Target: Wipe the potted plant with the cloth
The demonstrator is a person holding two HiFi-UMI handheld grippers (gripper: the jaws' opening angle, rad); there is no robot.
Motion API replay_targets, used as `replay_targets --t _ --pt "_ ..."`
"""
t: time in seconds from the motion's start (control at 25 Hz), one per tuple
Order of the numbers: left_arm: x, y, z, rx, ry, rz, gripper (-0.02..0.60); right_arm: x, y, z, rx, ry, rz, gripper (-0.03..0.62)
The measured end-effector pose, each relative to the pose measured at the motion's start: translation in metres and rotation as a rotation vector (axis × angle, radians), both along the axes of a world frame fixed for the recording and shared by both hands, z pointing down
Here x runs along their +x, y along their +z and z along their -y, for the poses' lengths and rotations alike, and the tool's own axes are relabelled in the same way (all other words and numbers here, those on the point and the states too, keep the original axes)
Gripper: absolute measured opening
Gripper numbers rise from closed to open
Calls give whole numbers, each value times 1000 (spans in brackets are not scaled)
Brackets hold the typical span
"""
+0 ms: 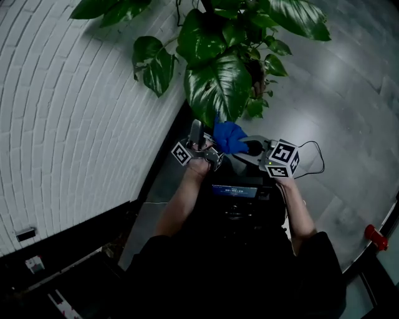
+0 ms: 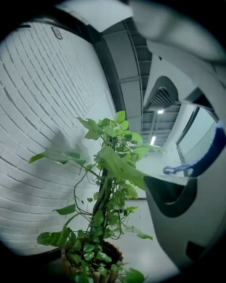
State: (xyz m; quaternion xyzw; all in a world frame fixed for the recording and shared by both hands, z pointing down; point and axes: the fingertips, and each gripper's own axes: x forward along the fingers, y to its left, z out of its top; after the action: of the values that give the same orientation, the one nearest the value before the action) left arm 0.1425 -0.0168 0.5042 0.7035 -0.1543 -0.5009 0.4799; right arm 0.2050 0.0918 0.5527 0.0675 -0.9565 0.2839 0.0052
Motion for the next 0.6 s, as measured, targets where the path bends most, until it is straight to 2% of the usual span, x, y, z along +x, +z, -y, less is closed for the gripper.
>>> replay_targets --t 0.16,0.32,0.6 --pt "-5 5 -3 -10 34 33 471 19 8 -11 -111 92 98 97" --pt "-27 5 -18 -5 69 38 471 31 6 -7 -184 238 198 97" --pt "-84 -17 -52 63 166 21 469 22 -49 -1 -157 558 468 97"
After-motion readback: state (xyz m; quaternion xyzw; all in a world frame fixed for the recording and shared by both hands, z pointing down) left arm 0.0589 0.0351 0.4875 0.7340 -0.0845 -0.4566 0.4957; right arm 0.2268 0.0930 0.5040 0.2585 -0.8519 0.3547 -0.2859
